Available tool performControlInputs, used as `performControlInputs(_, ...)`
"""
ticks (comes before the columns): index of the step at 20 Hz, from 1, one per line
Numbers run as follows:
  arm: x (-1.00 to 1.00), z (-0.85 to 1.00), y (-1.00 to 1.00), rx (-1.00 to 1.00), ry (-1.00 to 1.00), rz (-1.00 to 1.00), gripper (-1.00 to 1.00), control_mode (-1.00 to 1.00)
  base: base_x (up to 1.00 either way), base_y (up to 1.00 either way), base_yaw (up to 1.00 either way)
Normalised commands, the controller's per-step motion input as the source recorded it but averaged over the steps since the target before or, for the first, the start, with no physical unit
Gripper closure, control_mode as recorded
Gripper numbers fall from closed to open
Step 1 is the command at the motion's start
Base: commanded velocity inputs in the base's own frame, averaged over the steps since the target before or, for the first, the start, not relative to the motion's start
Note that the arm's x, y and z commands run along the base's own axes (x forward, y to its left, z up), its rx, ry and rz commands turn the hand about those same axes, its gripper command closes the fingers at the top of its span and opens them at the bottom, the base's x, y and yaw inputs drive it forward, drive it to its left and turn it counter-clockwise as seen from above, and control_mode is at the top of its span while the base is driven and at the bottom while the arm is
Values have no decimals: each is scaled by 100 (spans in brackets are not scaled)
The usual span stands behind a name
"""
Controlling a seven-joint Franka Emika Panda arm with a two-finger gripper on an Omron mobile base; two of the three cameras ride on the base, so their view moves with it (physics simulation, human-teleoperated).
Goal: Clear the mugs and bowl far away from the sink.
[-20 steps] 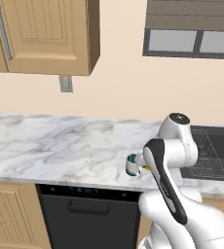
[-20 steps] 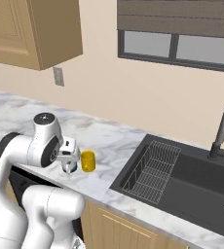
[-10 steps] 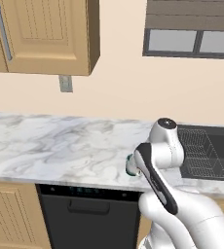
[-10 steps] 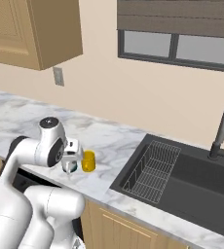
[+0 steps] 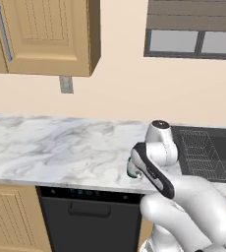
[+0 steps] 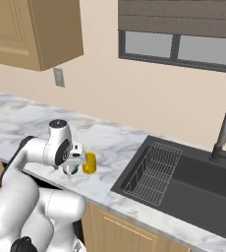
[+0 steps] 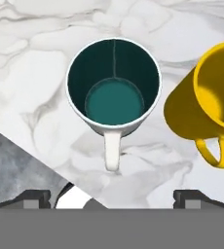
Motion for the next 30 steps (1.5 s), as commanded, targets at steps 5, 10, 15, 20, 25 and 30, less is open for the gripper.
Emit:
performControlInputs(5,15,-26,3,0,4,8,-100,-100,0,0,0)
performControlInputs(10,16,-36,12,0,-6,8,-100,-100,0,0,0)
performControlInputs(15,5,-34,2,0,-7,8,-100,-100,0,0,0)
performControlInputs(20,-1,-21,2,0,0,3,100,-100,0,0,0)
performControlInputs(25,-11,-32,5,0,1,0,100,-100,0,0,0)
performControlInputs(30,-35,-35,-3,0,2,0,100,-100,0,0,0)
